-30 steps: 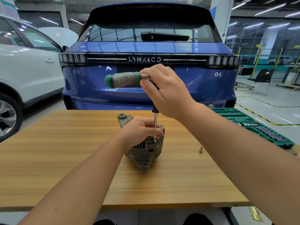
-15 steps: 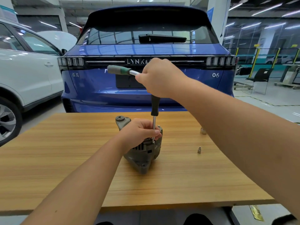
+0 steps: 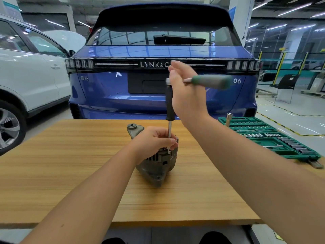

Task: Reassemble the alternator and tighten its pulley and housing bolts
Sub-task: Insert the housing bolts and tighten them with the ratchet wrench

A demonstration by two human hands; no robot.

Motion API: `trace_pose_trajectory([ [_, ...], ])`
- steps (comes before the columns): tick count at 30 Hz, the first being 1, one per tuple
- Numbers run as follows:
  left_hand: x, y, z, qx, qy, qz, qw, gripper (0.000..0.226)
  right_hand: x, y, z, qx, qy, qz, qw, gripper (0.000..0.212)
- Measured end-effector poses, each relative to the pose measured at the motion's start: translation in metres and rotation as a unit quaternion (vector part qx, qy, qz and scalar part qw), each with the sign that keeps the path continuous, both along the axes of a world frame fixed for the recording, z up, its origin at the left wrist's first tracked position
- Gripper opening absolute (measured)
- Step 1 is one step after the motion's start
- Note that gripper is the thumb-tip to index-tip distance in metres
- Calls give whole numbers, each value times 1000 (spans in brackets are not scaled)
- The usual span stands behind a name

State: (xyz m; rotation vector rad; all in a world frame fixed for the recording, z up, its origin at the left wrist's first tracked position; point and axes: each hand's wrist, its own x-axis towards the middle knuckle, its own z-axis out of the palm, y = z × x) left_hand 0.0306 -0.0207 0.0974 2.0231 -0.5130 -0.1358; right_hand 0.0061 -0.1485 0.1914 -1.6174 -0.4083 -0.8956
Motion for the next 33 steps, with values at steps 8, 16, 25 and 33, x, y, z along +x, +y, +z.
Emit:
trace_pose_trajectory([
  [8,1,-2,-2,-2,-5,6,1000,7,9,-16,-2,-341,-145,-149,917,22],
  [16,-6,-4,2,22,-24,22,999,25,-1,-14,5,-426,-98,-76,896,52],
  [25,-2,-1,-1,22,-14,10,1000,23,-4,-7,52,-513,106,-160,837,35],
  [33,4,1,-5,20,-6,7,1000,13,-7,-14,55,39,418,216,882,16],
])
